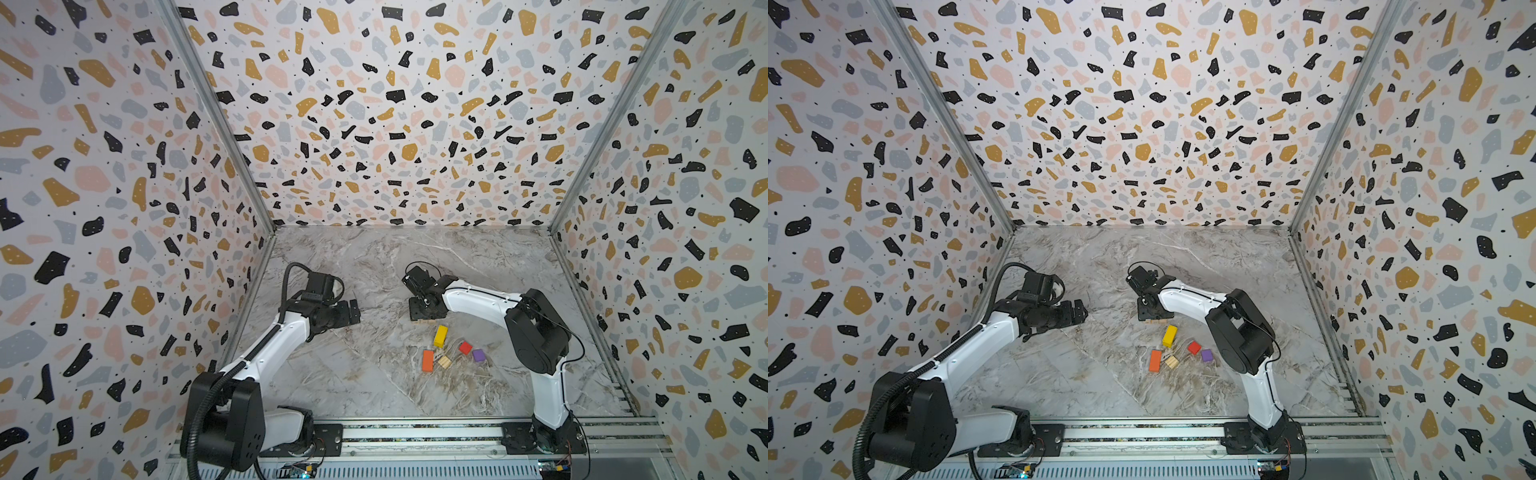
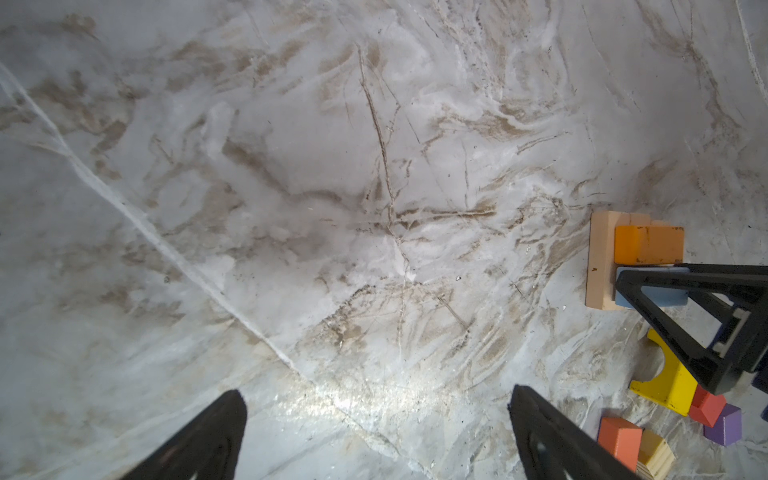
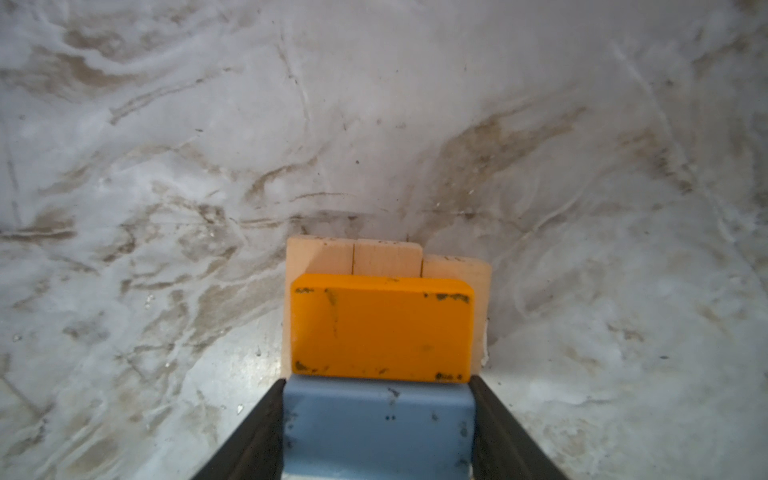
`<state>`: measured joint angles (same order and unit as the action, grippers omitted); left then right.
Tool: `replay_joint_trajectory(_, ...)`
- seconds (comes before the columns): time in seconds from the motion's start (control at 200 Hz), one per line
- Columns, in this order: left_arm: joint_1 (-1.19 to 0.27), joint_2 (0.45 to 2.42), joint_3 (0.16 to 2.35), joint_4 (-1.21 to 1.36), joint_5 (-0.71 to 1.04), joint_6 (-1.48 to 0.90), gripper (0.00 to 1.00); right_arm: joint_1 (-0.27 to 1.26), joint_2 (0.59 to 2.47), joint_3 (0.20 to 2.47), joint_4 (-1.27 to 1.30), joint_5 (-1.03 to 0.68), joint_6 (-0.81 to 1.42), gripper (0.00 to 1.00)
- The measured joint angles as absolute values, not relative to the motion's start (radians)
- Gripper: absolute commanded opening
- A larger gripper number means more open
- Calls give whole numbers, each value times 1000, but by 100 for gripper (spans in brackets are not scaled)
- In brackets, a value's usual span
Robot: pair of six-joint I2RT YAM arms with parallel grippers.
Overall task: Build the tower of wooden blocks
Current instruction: 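Lower the light blue block beside the orange block on the stack, then open the right gripper and raise it off the light blue block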
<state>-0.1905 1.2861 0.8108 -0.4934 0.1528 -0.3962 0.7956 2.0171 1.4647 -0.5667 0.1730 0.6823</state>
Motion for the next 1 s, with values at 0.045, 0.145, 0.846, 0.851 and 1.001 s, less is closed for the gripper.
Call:
replay_joint_trajectory(0.045,-191,1286,811,-493,153,-396,100,796,2017,1465,-567,173,682,70)
replay_joint_trajectory(0.145,-191,1286,811,-493,153,-396,100,796,2017,1465,-566,173,682,70)
replay_joint_trajectory(0.846,-191,1301,807,-481,186,-404,100,796,1954,1462,-595,219,629,87)
replay_joint_trajectory(0.851,-191,1301,807,-481,187,-404,100,796,1953,1462,-595,219,628,88)
replay_joint_trajectory(1.001,-191,1316,807,-454,228,-403,100,796,1900,1462,-625,243,577,92)
